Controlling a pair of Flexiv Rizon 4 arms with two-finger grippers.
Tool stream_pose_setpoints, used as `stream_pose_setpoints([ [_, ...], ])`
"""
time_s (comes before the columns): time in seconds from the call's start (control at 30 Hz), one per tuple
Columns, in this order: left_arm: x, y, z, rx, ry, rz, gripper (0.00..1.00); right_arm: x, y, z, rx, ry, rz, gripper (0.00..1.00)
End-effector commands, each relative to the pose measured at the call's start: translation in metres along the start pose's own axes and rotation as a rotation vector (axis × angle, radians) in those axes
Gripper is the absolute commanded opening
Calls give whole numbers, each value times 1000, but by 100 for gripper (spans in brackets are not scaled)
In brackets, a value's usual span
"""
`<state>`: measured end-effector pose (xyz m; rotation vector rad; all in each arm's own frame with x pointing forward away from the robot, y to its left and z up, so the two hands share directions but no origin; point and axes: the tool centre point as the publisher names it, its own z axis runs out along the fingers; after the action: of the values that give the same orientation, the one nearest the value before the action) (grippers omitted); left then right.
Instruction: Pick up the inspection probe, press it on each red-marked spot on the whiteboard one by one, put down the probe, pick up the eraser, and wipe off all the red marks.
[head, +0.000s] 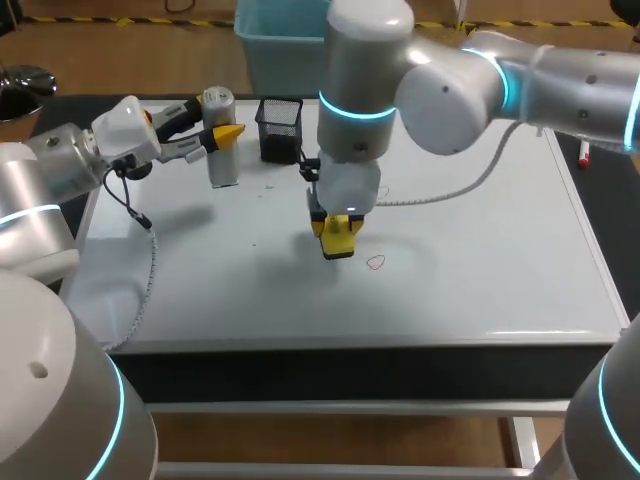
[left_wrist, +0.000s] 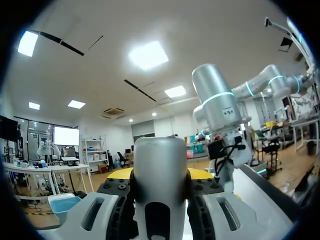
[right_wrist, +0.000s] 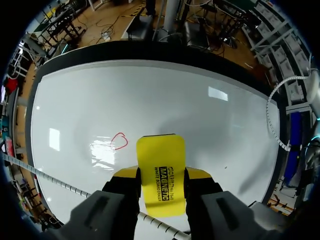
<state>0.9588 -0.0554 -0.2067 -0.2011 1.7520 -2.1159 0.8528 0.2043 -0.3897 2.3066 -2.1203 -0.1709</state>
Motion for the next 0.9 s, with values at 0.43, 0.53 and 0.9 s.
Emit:
stream_pose_setpoints([
  [0.43,0,0,1,1,-2,2,0,-7,-30,20,-16,45,-18,0],
  [0.53,0,0,1,1,-2,2,0,-5,-34,23,-14,48,-15,0],
  [0.9,0,0,1,1,-2,2,0,5,-49,33,-18,48,8,0],
])
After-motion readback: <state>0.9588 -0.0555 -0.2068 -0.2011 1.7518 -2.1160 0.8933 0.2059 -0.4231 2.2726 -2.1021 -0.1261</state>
